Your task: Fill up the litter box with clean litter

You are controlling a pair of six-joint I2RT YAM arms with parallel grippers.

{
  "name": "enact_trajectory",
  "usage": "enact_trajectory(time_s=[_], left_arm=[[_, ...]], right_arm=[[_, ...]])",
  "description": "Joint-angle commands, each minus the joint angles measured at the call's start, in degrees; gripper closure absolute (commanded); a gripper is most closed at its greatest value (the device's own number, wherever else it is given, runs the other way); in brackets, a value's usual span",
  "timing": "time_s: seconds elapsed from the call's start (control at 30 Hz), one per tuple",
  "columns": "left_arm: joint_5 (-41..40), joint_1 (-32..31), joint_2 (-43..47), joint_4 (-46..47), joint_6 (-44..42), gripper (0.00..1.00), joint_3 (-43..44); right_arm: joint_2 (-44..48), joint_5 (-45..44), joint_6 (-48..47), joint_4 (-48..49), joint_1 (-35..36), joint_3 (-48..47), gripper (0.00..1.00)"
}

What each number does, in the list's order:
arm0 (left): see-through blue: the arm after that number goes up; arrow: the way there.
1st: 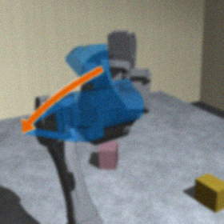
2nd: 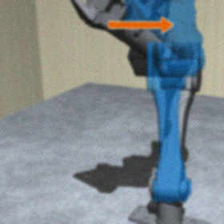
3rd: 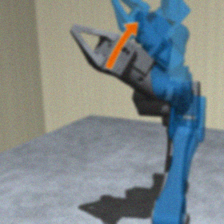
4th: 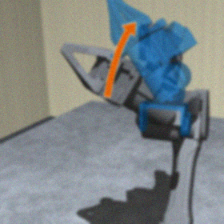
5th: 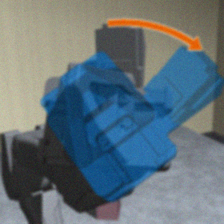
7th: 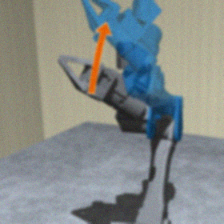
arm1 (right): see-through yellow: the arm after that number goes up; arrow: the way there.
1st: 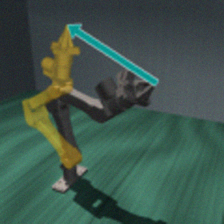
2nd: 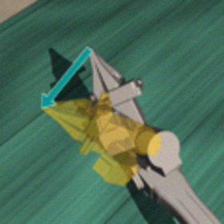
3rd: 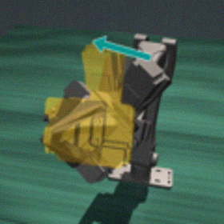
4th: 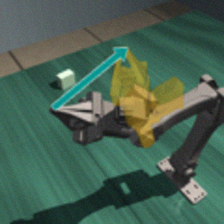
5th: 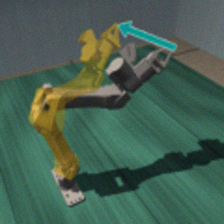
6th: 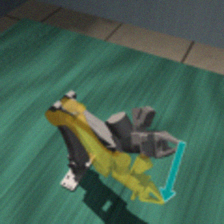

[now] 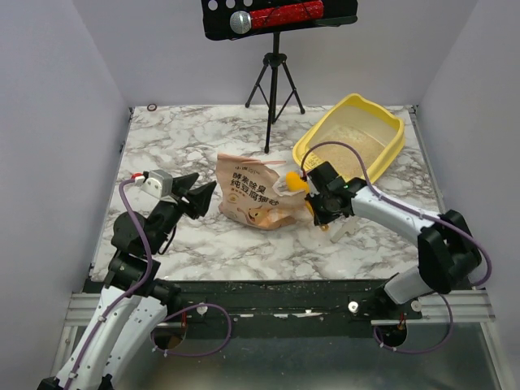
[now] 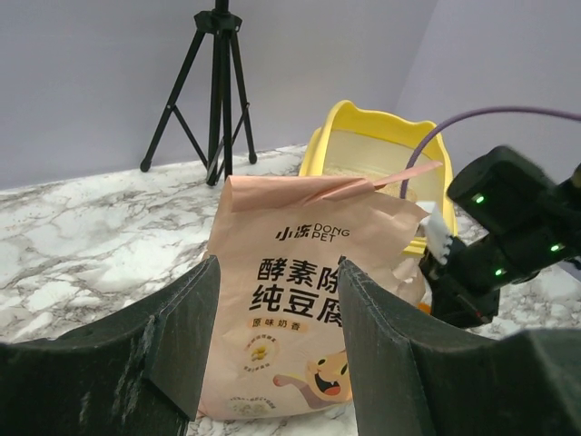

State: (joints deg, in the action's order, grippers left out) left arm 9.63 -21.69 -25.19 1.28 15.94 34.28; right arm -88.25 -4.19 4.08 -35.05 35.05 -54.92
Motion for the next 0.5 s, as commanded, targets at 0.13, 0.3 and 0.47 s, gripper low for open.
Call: enact_trajectory(time_s=[0.13,0.3,0.47], left_arm=[[3.4,0.8,-1.3,0.8,-0.3,0.36,1.0],[8.9,0.9,-2.7,0.9,-1.5,0.35,2.2],[17.2,0.9,-7.0,0.2,-4.2,0.35,6.3]], right_arm=[[15.0,-0.1,3.1,-10.2,0.9,-7.7,1.0],[22.5,-1.6,4.2,-11.0,0.9,-8.5,1.0],[29.4,10.7,2.7,-9.9,0.9,-10.7,1.0]])
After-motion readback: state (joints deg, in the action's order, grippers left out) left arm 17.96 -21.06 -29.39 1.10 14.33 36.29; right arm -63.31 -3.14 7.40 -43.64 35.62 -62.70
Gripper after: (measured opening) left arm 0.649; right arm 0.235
